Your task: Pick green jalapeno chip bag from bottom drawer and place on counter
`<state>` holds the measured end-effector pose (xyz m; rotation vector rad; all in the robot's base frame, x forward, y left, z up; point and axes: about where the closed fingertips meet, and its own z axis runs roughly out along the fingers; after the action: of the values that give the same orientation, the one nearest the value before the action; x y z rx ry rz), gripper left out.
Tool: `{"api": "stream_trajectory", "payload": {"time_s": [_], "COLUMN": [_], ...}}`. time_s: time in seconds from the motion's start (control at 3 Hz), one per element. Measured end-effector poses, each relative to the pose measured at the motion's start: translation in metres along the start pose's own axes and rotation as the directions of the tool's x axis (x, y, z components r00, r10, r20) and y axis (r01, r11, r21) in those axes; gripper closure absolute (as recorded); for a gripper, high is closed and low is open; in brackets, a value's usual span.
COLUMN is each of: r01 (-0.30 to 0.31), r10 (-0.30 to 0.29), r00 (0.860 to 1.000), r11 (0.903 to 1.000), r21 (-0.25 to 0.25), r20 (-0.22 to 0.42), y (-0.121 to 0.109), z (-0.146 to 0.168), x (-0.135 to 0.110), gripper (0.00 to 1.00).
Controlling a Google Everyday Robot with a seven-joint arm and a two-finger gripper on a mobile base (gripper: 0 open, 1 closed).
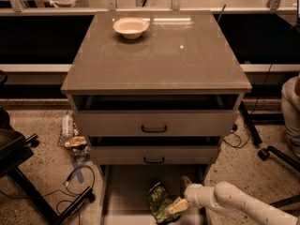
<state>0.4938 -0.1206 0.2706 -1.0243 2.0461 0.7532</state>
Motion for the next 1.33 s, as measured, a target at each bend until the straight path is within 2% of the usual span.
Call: {"api": "stream_trajectory", "payload": {"time_s": [0.33, 0.67, 1.0, 1.33], "r01": [-0.002, 0.002, 0.026, 0.052], "r10": [0.002, -0.002, -0.026, -0.053], "r00": [0.999, 0.999, 1.000, 0.995], "r11": [0.9999, 0.9999, 0.9997, 0.9986], "r21": [0.013, 0.015, 0.002, -0.008], "r20": [0.038, 0.044, 0.018, -0.083], "y": [-0.014, -0.021, -0.019, -0.014], "z": [0.027, 0.052, 0.077, 0.104], "x": [0.014, 0.030, 0.044, 0.060], "gripper": [0.00, 0.00, 0.00, 0.02]}}
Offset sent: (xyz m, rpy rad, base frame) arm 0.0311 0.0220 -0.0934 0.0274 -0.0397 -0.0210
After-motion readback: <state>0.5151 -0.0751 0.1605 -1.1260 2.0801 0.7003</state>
